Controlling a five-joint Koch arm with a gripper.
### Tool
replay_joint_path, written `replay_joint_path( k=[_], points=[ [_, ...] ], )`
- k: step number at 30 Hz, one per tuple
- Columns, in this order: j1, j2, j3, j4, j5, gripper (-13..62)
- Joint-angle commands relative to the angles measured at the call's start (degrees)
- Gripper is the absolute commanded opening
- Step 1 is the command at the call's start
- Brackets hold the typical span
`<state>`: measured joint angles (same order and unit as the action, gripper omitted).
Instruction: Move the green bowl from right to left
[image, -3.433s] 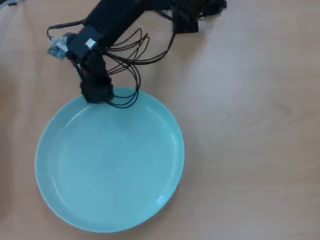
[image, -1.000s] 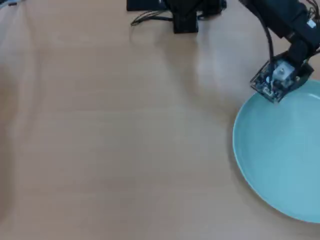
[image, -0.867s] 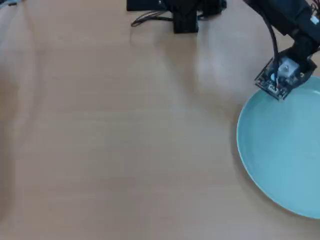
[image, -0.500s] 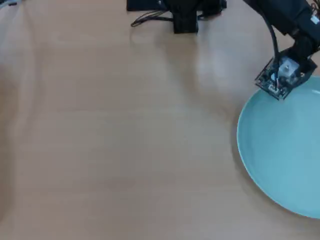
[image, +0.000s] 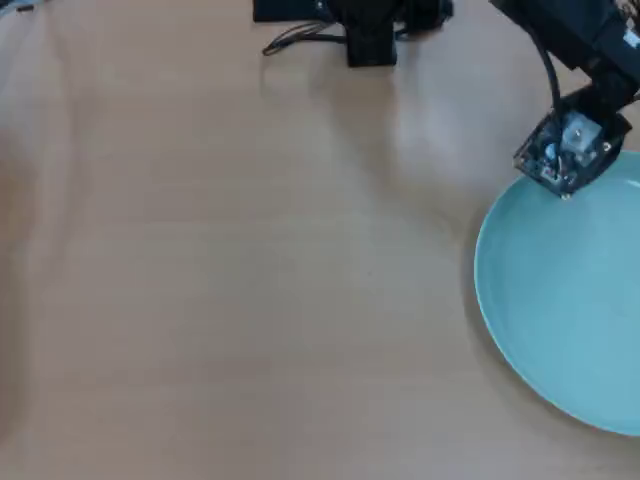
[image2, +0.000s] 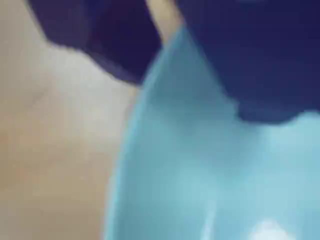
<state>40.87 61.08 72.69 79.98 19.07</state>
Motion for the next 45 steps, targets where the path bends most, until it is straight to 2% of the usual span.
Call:
replay_joint_path(
  k=[1,5,11,18,24,28,39,45],
  points=[
    [-0.62,3.60,-0.79,2.55,1.14,31.3],
    [-0.35,8.44,-0.88,4.75,2.90,38.3],
    [7.21,18.90,-0.79,8.26,1.67,38.4],
    [19.86,28.65,-0.97,8.96,-14.77,38.4],
    [31.55,36.47,0.62,8.96,-23.38,38.4],
    [38.58,36.56,4.66,6.59,-32.08,38.4],
    [44.56,39.55,11.69,-1.05,-35.07,38.4],
    [46.05,42.45,24.61,-10.81,-36.56,38.4]
  ],
)
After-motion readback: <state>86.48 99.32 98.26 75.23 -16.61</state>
